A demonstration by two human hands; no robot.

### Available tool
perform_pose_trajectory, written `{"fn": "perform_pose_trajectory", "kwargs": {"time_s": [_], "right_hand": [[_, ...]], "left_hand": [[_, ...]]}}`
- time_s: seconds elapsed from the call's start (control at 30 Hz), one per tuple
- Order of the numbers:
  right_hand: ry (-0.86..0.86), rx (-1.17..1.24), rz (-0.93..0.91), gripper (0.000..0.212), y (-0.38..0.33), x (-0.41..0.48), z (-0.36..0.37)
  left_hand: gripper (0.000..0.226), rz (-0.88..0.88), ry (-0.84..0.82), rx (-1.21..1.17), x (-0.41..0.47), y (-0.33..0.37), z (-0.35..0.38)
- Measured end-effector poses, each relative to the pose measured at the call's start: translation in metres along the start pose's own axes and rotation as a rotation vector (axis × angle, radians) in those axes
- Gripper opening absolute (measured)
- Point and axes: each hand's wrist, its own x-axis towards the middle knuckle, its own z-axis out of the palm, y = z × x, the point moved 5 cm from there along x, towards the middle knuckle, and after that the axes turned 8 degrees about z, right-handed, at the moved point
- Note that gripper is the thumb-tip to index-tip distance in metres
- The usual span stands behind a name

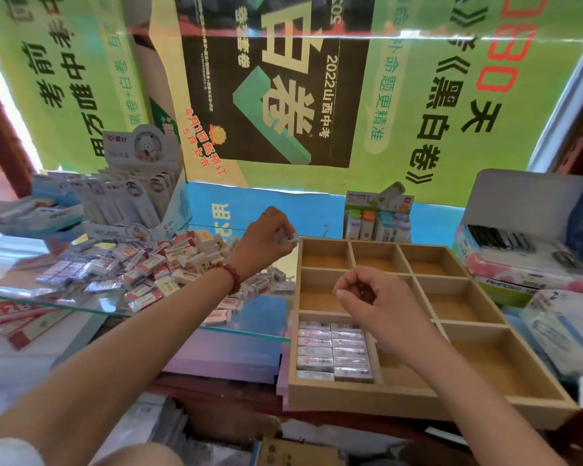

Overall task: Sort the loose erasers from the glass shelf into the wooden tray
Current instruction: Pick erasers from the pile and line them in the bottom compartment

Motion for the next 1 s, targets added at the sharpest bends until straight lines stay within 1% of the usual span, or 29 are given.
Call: {"fn": "perform_pose_trajectory", "kwargs": {"time_s": [0.07,0.13,0.17,0.23,0.27,0.33,0.37,0.47,0.53,0.6,0.7,0.8,0.9,1.0], "right_hand": [[0.011,0.019,0.004,0.01,0.001,-0.001,-0.004],[0.029,0.073,0.011,0.009,0.001,-0.002,-0.01],[0.035,0.099,0.015,0.013,0.001,-0.003,-0.013],[0.029,0.177,0.012,0.025,-0.003,-0.006,-0.017],[0.019,0.237,0.0,0.027,-0.007,-0.009,-0.019],[-0.005,0.357,-0.022,0.023,-0.016,-0.017,-0.024],[-0.006,0.368,-0.042,0.024,-0.021,-0.022,-0.027],[-0.001,0.325,-0.071,0.044,-0.022,-0.027,-0.03],[-0.04,0.342,-0.016,0.05,-0.018,-0.028,-0.032],[-0.088,0.287,-0.002,0.043,-0.013,-0.028,-0.034],[-0.16,0.223,-0.014,0.019,-0.003,-0.029,-0.035],[-0.233,0.217,0.041,0.017,0.01,-0.029,-0.036],[-0.194,0.238,0.068,0.023,0.017,-0.028,-0.043],[-0.094,0.266,0.107,0.016,0.028,-0.023,-0.051]], "left_hand": [[0.026,-0.022,0.119,-0.175,-0.006,0.029,-0.02],[0.026,-0.109,0.165,-0.371,-0.019,0.065,-0.038],[0.025,-0.154,0.151,-0.454,-0.026,0.084,-0.042],[0.024,-0.214,0.095,-0.534,-0.044,0.118,-0.046],[0.024,-0.231,0.051,-0.557,-0.053,0.134,-0.045],[0.021,-0.253,-0.053,-0.632,-0.068,0.161,-0.039],[0.018,-0.264,-0.088,-0.661,-0.074,0.171,-0.035],[0.01,-0.36,-0.113,-0.78,-0.084,0.185,-0.028],[0.011,-0.46,-0.084,-0.898,-0.089,0.183,-0.025],[0.019,-0.489,-0.056,-0.904,-0.091,0.178,-0.025],[0.024,-0.418,-0.063,-0.765,-0.091,0.177,-0.027],[0.028,-0.332,-0.056,-0.607,-0.085,0.176,-0.026],[0.031,-0.285,-0.04,-0.567,-0.078,0.178,-0.017],[0.037,-0.274,-0.076,-0.575,-0.073,0.181,-0.005]]}}
